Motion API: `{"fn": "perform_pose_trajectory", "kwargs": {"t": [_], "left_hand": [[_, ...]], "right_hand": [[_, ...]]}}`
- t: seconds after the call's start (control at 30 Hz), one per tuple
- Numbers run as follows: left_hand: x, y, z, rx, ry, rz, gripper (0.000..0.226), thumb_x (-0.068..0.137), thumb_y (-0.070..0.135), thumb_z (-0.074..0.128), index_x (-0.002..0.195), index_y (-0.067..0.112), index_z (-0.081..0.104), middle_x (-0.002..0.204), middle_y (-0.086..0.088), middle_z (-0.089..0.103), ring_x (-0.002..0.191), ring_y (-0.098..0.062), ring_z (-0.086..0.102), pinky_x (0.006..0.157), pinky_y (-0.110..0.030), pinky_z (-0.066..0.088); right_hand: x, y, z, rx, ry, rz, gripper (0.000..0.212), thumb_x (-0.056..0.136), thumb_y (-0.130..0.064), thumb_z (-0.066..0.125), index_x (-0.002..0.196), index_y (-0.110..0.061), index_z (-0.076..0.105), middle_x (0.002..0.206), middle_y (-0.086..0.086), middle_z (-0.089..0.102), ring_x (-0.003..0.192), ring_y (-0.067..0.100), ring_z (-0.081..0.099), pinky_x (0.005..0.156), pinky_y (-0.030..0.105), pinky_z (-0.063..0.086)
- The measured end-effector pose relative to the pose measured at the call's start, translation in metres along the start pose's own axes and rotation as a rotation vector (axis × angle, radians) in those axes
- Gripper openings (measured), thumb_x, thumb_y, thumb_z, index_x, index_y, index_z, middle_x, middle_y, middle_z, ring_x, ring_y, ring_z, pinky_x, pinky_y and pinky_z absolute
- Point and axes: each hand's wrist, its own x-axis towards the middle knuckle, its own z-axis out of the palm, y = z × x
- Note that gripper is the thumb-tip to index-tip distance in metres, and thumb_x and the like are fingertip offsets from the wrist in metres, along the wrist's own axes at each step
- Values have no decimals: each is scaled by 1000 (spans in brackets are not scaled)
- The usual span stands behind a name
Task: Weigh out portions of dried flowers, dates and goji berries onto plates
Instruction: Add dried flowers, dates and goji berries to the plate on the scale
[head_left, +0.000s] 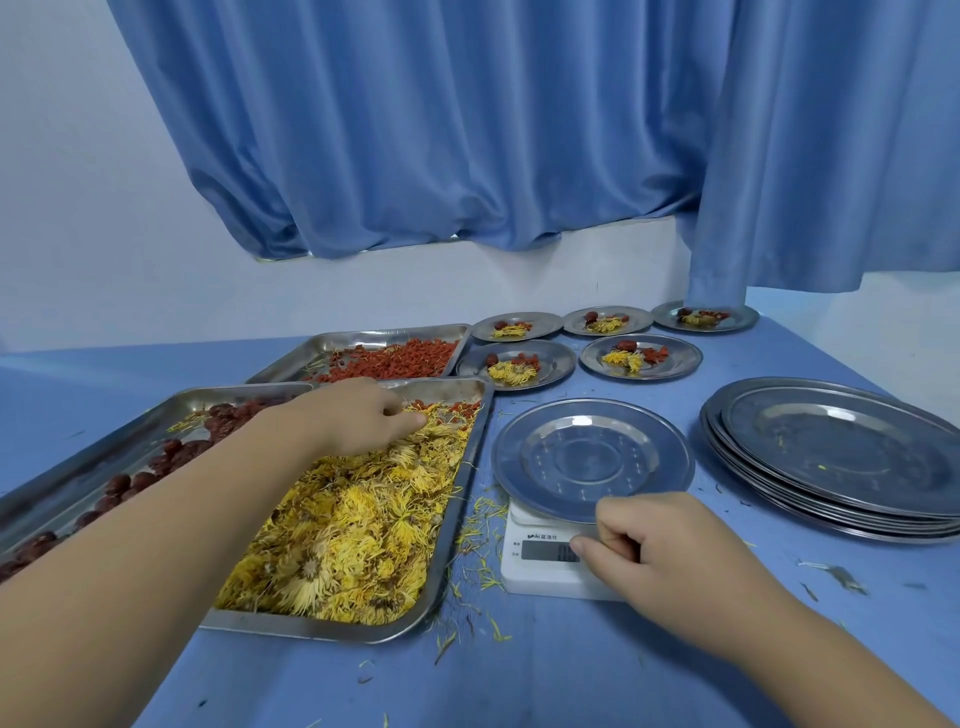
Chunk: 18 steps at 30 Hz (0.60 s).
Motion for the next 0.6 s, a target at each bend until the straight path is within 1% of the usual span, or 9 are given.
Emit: {"fn": "perform_pose_trajectory", "kwargs": {"t": [0.1, 0.17, 0.23, 0.33, 0.47, 0.53, 0.6], "left_hand": [[2, 3, 0, 136, -78, -50, 43, 90, 67, 43, 83, 27, 56, 91, 2, 61, 84, -13, 57, 76, -34, 48], [3, 5, -2, 173, -129, -81, 43, 89, 65, 46, 90, 24, 59, 99, 0, 63, 86, -14, 56, 76, -32, 45], [4, 6, -4, 175, -188, -109, 47, 91, 62, 47, 105, 20, 63, 114, -2, 63, 95, -16, 55, 81, -32, 43], [2, 9, -9, 183, -253, -133, 60, 93, 62, 42, 125, 14, 60, 134, -4, 56, 119, -21, 53, 93, -34, 40], [-4, 11, -8, 196, -278, -162, 74, 91, 70, 36, 136, 14, 50, 149, -8, 43, 135, -25, 42, 104, -38, 36], [-8, 12, -7, 202, -306, -172, 82, 88, 74, 34, 138, 12, 47, 151, -9, 41, 137, -26, 40, 108, -40, 35], [-12, 12, -7, 215, -339, -174, 83, 86, 76, 36, 137, 12, 49, 150, -8, 43, 136, -26, 42, 107, -40, 36]], "right_hand": [[1, 1, 0, 6, 5, -4, 46, 85, -40, 59, 57, -19, 30, 66, -16, 50, 60, 11, 42, 50, 25, 27], [1, 1, 0, 8, 8, -7, 45, 85, -40, 59, 57, -19, 30, 65, -16, 49, 59, 12, 41, 51, 25, 28], [1, 1, 0, 6, 5, -9, 45, 85, -40, 59, 57, -20, 30, 67, -18, 50, 60, 12, 42, 51, 25, 28], [1, 1, 0, 10, 9, -9, 45, 85, -40, 58, 57, -20, 30, 67, -17, 50, 60, 12, 42, 51, 26, 29], [1, 1, -2, 22, 20, 8, 44, 84, -38, 59, 56, -20, 30, 58, -8, 46, 58, 13, 40, 51, 28, 30], [1, 0, -3, 21, 22, 13, 45, 84, -38, 60, 56, -20, 29, 55, -6, 44, 58, 13, 39, 51, 27, 29], [0, 0, -3, 20, 22, 12, 46, 84, -38, 60, 56, -20, 29, 54, -6, 43, 58, 13, 40, 51, 25, 28]]}}
